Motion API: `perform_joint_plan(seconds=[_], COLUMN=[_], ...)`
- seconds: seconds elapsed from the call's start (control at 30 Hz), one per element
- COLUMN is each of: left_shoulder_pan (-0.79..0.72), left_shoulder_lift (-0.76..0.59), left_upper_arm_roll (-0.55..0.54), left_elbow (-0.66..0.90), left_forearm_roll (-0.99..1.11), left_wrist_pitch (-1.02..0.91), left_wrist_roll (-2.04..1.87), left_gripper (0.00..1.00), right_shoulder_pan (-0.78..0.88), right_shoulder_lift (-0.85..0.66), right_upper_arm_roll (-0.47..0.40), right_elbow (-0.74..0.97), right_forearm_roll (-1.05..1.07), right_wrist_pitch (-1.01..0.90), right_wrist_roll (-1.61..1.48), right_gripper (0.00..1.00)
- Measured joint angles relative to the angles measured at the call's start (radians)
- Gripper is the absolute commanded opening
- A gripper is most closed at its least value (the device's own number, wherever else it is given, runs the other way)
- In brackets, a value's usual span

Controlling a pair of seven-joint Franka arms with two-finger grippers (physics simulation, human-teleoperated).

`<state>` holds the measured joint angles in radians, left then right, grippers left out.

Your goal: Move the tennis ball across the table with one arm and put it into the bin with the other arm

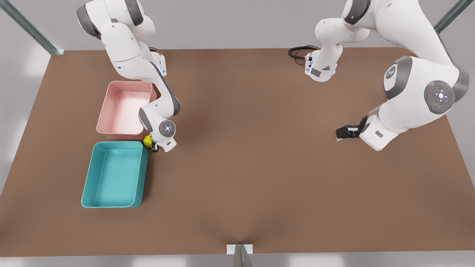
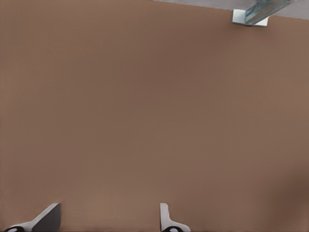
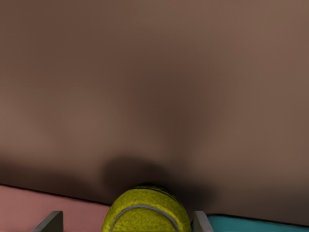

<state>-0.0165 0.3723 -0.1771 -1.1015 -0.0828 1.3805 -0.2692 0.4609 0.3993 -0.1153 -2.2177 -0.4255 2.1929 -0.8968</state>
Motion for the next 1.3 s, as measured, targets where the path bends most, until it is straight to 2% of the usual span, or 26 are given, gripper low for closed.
perform_joint_plan(seconds=[1.03,1.1,1.17,1.2,1.3], left_shoulder_pan=[0.036,0.04,0.042,0.043,0.045], left_shoulder_lift=[0.04,0.04,0.04,0.041,0.046], left_upper_arm_roll=[0.0,0.0,0.0,0.0,0.0], left_elbow=[-0.016,-0.016,-0.016,-0.016,-0.016], left_forearm_roll=[-0.031,-0.031,-0.031,-0.031,-0.031], left_wrist_pitch=[-0.108,-0.109,-0.11,-0.11,-0.11], left_wrist_roll=[0.085,0.087,0.089,0.09,0.092], left_gripper=[1.0,1.0,1.0,1.0,1.0], right_shoulder_pan=[-0.045,-0.045,-0.044,-0.044,-0.044], right_shoulder_lift=[0.038,0.037,0.034,0.033,0.029], right_upper_arm_roll=[-0.015,-0.015,-0.015,-0.015,-0.015], right_elbow=[-0.036,-0.036,-0.035,-0.035,-0.03], right_forearm_roll=[-0.035,-0.035,-0.035,-0.034,-0.032], right_wrist_pitch=[0.078,0.079,0.08,0.08,0.078], right_wrist_roll=[0.002,0.002,0.002,0.0,-0.005], right_gripper=[1.0,0.94,0.64,0.59,0.59])
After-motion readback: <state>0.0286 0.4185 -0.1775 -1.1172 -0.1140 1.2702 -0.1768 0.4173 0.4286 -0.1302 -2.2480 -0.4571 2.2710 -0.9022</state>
